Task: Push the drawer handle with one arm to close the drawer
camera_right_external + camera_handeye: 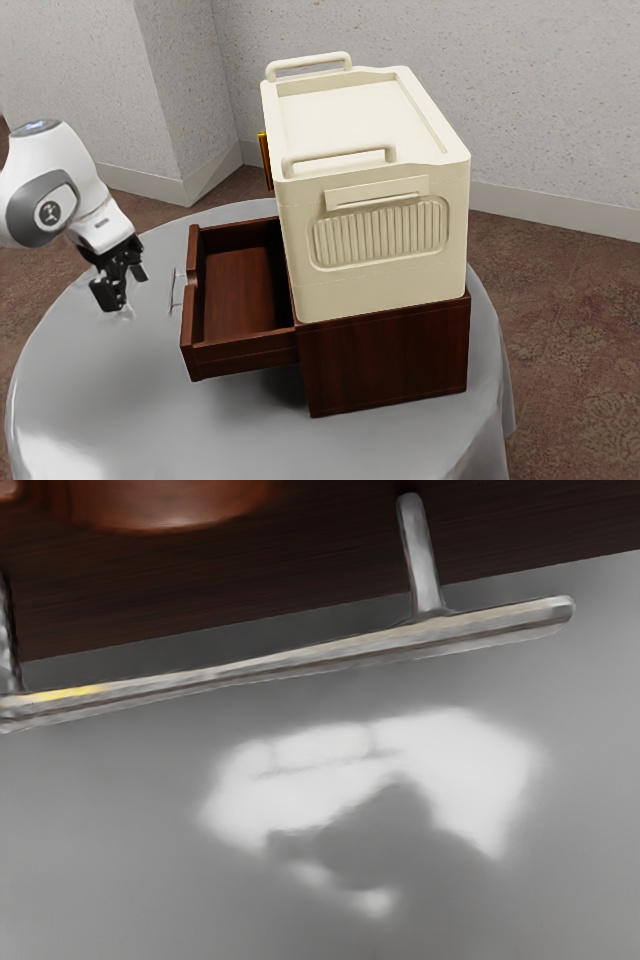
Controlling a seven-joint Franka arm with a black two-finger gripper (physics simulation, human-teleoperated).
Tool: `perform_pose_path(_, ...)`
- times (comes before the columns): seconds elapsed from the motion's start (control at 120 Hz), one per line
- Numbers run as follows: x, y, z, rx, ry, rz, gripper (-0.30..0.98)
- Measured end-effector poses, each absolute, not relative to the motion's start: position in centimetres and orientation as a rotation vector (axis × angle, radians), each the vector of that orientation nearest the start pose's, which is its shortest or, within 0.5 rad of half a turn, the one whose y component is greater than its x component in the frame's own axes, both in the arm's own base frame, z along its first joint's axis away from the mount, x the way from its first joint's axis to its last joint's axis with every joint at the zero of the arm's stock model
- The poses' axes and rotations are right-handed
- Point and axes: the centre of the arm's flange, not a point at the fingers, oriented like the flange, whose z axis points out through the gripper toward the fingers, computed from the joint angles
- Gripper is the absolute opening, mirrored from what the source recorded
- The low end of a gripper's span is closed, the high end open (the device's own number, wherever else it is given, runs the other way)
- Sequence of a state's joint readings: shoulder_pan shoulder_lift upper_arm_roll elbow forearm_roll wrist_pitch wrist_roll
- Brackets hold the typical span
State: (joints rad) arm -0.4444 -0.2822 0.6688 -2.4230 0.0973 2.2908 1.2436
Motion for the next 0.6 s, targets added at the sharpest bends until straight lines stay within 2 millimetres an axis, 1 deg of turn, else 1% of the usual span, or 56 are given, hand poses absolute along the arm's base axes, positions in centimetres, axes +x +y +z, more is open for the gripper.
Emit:
perform_pose_path(0.083, 45.7, 11.0, 40.2, -2.733, 1.584, -0.278, 0.66)
perform_pose_path(0.192, 45.9, 11.2, 39.2, -2.817, 1.517, -0.313, 0.66)
perform_pose_path(0.3, 46.1, 11.0, 38.9, -2.837, 1.501, -0.328, 0.63)
perform_pose_path(0.35, 46.2, 10.9, 38.9, -2.84, 1.497, -0.335, 0.55)
perform_pose_path(0.433, 46.3, 10.9, 38.9, -2.842, 1.491, -0.345, 0.33)
perform_pose_path(0.483, 46.3, 10.7, 38.9, -2.839, 1.497, -0.349, 0.22)
perform_pose_path(0.542, 46.5, 10.3, 38.9, -2.833, 1.507, -0.347, 0.13)
perform_pose_path(0.6, 46.8, 9.8, 39.0, -2.824, 1.52, -0.346, 0.06)
